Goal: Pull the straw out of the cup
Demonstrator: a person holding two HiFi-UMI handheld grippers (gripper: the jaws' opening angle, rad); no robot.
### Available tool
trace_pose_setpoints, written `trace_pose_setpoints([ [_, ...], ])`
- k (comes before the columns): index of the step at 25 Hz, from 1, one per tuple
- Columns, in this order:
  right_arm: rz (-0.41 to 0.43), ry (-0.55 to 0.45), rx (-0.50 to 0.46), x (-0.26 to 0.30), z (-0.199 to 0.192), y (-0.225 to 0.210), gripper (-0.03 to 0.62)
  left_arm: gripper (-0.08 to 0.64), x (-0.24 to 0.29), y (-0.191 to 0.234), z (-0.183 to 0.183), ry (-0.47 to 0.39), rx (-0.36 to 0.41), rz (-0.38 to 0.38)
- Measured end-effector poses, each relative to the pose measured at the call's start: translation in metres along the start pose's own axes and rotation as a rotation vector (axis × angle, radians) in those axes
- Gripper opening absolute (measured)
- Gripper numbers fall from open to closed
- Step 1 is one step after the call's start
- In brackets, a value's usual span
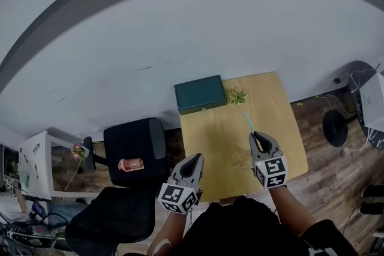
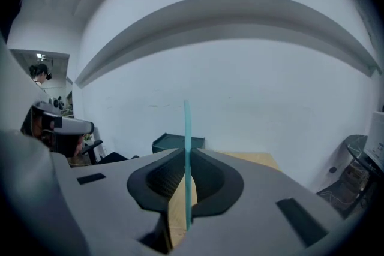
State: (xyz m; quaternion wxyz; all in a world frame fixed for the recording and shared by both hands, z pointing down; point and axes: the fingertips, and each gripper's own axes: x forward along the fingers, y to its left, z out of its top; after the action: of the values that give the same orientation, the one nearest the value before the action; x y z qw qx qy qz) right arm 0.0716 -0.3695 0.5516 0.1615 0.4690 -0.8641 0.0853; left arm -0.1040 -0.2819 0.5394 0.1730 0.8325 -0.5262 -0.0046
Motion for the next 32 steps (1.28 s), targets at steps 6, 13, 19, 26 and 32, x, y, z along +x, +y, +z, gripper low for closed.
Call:
trace_pose_setpoints([
  [6, 0.019, -0.145, 0.01, -0.014, 0.046, 0.006, 0.051, 0.018, 0.001, -0.008, 0.01, -0.01, 0.02, -0.001],
  [13, 0.072, -0.298, -0.036, -0.05, 0.111, 0.025, 0.051, 0.018, 0.001, -0.023, 0.023, -0.031, 0.044, -0.019],
  [19, 0.093, -0.41, -0.056, -0.08, 0.156, 0.03, 0.051, 0.018, 0.0, -0.032, 0.036, -0.066, 0.068, -0.019],
  [26, 0.106, -0.475, -0.067, -0.101, 0.18, 0.033, 0.051, 0.018, -0.009, -0.036, 0.052, -0.111, 0.097, 0.008],
  [32, 0.116, -0.459, -0.065, -0.098, 0.177, 0.033, 0.046, 0.018, -0.015, -0.032, 0.053, -0.116, 0.097, 0.033],
])
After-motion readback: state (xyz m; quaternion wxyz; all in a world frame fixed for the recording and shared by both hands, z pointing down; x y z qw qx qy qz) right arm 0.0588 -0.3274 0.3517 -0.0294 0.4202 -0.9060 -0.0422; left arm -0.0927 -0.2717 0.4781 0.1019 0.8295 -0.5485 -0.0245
